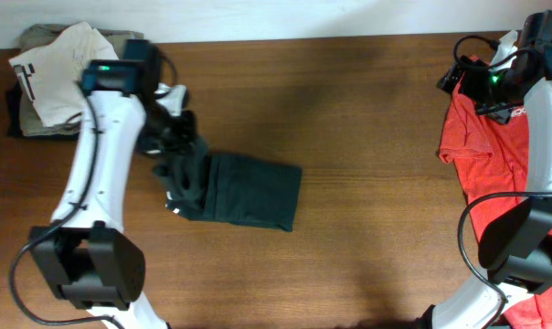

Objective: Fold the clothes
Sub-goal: 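Fold the strip's left end rightward over the bundle with the left gripper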

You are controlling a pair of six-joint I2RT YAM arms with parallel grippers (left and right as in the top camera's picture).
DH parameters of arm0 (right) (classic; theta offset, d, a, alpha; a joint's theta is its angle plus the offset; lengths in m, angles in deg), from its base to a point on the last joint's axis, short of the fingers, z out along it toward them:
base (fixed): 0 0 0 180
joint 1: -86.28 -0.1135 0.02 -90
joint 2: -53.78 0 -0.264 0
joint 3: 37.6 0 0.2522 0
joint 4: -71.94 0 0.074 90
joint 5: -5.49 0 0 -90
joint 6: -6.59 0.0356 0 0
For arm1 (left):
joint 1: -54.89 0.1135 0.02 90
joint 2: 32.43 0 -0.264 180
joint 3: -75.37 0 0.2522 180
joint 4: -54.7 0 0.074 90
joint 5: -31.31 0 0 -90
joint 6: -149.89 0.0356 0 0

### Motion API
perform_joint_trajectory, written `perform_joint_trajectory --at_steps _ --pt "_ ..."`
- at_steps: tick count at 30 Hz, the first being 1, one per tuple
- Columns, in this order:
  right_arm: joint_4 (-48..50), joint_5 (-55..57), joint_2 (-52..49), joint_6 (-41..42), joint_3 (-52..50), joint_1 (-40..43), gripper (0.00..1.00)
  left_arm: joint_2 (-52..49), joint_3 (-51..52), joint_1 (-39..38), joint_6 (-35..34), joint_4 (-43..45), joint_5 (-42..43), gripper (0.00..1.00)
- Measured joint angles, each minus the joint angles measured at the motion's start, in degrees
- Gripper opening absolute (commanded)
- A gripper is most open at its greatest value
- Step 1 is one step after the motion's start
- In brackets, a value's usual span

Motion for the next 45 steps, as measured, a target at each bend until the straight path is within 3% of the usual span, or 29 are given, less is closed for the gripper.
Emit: perform_joint_trajectory --at_steps 6,12,21,28,29,30,31,40,43,45 --pt "0.0 0.0 0.0 0.0 0.0 0.0 0.99 0.1 10.8 -9.8 -0.6 8.9 2.4 0.01" --pt "0.0 0.0 0.0 0.0 0.0 0.0 0.99 0.1 14.0 -15.1 -1.9 16.2 6.4 0.04" --pt "0.0 0.0 0.0 0.0 0.0 0.0 0.99 0.1 14.0 -17.1 -3.2 17.5 7.2 0.05" --pt "0.0 0.0 0.0 0.0 0.0 0.0 0.99 0.1 14.0 -19.5 -3.6 17.5 7.2 0.11" --pt "0.0 0.0 0.0 0.0 0.0 0.0 0.98 0.1 14.0 -20.2 -3.6 17.5 7.2 0.28" --pt "0.0 0.0 0.0 0.0 0.0 0.0 0.99 0.0 14.0 -21.2 -3.6 17.6 7.2 0.59" --pt "0.0 0.0 0.0 0.0 0.0 0.0 0.99 -0.2 14.0 -21.8 -3.7 17.6 7.3 0.69" --pt "0.0 0.0 0.0 0.0 0.0 0.0 0.99 -4.4 14.0 -23.7 -4.0 20.9 10.4 0.72" --pt "0.0 0.0 0.0 0.0 0.0 0.0 0.99 -4.4 12.6 -21.4 -3.7 18.6 11.2 0.72" --pt "0.0 0.0 0.0 0.0 0.0 0.0 0.99 -4.4 11.9 -18.2 -2.1 14.2 11.3 0.79"
